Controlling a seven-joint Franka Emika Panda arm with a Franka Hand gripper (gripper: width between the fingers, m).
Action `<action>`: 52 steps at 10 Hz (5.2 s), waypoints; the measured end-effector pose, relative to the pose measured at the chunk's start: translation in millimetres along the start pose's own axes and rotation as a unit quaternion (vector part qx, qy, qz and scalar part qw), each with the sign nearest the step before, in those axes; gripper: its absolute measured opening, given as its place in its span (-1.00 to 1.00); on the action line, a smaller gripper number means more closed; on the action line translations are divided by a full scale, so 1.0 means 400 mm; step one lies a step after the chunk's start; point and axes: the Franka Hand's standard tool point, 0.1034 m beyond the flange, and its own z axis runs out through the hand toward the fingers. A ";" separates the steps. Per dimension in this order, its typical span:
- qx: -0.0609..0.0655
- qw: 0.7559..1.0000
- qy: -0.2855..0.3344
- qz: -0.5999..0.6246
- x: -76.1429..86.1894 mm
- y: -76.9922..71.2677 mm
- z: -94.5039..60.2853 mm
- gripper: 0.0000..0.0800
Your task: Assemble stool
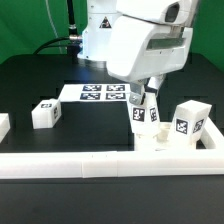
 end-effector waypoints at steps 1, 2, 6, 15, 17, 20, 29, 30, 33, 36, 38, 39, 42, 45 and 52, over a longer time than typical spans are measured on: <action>0.006 0.998 -0.002 0.055 -0.003 -0.002 0.001 -0.16; 0.011 0.994 -0.005 0.111 -0.006 -0.005 0.001 -0.16; 0.048 0.944 -0.015 0.327 -0.005 -0.025 -0.001 -0.16; 0.116 0.748 -0.024 0.653 -0.012 -0.021 0.008 -0.16; 0.122 0.703 -0.029 0.700 -0.007 -0.023 0.008 -0.16; 0.124 0.642 -0.038 0.756 -0.001 -0.027 0.006 -0.16; 0.162 0.375 -0.073 0.910 0.014 -0.026 0.006 -0.16; 0.162 0.340 -0.079 0.923 0.016 -0.027 0.005 -0.16; 0.161 0.184 -0.102 0.964 0.027 -0.031 0.003 -0.16; 0.143 0.088 -0.128 0.978 0.045 -0.050 -0.006 -0.16; 0.145 0.066 -0.132 0.978 0.053 -0.055 -0.009 -0.16; 0.147 0.061 -0.132 0.978 0.055 -0.054 -0.010 -0.16; 0.158 0.120 -0.128 0.972 0.057 -0.051 -0.026 0.52; 0.181 0.210 -0.108 0.955 0.058 -0.044 -0.058 0.62; 0.182 0.513 -0.067 0.836 0.084 -0.061 -0.065 0.62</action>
Offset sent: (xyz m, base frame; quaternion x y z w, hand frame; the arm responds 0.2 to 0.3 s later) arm -0.0118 0.0026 -0.0080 0.0461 -0.0518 0.3517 0.9335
